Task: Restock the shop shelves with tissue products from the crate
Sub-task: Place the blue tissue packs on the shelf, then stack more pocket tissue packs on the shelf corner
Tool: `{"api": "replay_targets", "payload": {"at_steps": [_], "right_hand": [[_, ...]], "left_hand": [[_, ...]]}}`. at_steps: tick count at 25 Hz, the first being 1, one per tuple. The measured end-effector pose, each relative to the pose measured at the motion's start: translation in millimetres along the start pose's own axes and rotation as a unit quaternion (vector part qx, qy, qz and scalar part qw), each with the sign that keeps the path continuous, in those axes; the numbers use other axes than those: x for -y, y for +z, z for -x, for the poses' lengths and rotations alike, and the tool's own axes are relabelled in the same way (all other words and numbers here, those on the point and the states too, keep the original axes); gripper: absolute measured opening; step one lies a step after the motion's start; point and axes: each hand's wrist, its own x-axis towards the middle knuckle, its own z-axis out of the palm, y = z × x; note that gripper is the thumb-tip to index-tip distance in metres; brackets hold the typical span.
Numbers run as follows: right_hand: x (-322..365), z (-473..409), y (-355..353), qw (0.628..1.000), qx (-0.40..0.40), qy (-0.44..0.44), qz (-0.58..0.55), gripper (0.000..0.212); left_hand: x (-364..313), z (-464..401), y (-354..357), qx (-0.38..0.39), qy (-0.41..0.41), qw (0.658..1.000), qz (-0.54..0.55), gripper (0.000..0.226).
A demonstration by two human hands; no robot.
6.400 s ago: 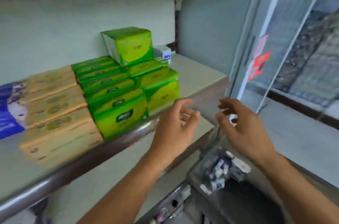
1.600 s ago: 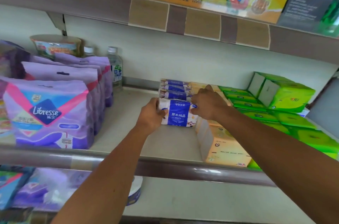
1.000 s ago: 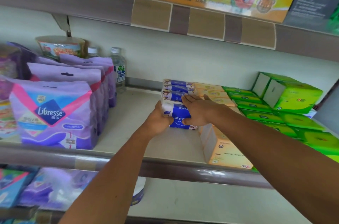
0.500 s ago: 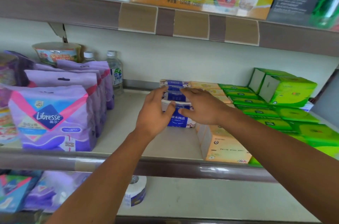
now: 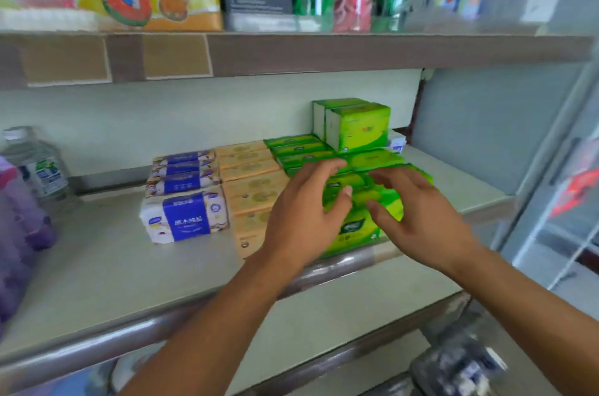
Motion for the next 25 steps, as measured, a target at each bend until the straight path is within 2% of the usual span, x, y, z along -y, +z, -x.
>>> {"api": "replay_targets", "payload": {"at_steps": [5, 8, 11, 13, 18, 23, 25], "right_hand": [[-99, 103, -63, 0.988, -0.012, 0.14, 0.061, 0.05], [-150, 170, -87, 0.966, 0.01, 0.239, 0.093, 0.046], [-194, 233, -97, 0.937, 0.035, 0.329, 0.11, 0.042], [-222, 271, -91, 0.919, 0.057, 0.377, 0.099, 0.038], [-274, 353, -44, 0.877, 0.137, 0.458, 0.047, 0.038], [-303, 438, 17, 0.816, 0.227, 0.532, 0.0, 0.036], [-315, 470, 39, 0.78, 0.26, 0.569, 0.001, 0.038]], "left_hand": [[-77, 6, 136, 0.111, 0.048, 0.988, 0.096, 0.041], [-106, 28, 208, 0.185, 0.034, 0.973, 0.133, 0.037], [-127, 61, 274, 0.293, 0.018, 0.947, 0.131, 0.038], [-127, 81, 316, 0.351, -0.009, 0.927, 0.133, 0.039], [-92, 140, 388, 0.412, -0.111, 0.897, 0.119, 0.032], [-73, 204, 437, 0.499, -0.151, 0.846, 0.112, 0.035], [-71, 224, 458, 0.537, -0.15, 0.825, 0.095, 0.036]]}}
